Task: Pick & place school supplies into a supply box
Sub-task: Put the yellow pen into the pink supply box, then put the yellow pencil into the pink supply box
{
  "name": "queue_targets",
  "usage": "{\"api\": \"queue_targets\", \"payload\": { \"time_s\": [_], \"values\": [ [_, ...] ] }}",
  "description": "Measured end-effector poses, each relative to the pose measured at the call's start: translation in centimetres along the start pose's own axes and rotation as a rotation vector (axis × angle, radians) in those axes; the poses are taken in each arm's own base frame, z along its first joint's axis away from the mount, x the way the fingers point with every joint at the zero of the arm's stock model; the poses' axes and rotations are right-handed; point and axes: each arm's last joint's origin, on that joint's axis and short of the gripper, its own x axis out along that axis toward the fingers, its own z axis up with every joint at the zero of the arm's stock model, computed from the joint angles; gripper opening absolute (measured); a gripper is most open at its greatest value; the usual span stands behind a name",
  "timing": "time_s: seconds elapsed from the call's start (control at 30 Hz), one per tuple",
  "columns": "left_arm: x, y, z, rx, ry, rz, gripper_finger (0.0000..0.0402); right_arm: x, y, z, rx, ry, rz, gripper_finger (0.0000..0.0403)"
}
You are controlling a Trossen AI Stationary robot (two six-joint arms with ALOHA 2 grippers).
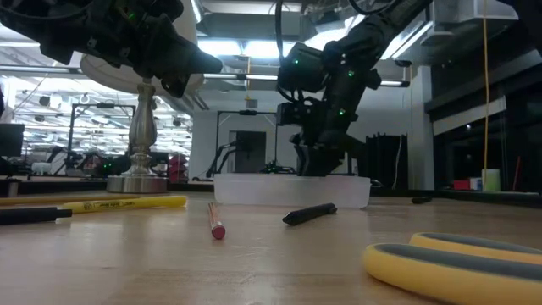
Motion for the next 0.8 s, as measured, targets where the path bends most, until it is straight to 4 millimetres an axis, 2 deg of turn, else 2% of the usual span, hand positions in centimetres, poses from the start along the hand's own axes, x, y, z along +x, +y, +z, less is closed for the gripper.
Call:
{"api": "queue_targets", "payload": {
  "time_s": [0.3, 0.63, 0.8],
  "values": [
    [0.0, 0.0, 0.0, 0.000, 0.000, 0.000, 0.0008, -0.4, 0.0, 0.0, 0.003, 0.010, 0.004, 0.0085],
    [0.0, 0.0, 0.0, 0.000, 0.000, 0.000, 0.0006, -5.8, -0.8, 2.5, 0.050, -0.065, -0.015, 0.0091],
    [0.0, 0.0, 0.0, 0.000, 0.001, -0.008, 0.0008, -8.8, -0.1, 3.0, 0.075, -0.130, -0.010, 0.0091]
  ]
}}
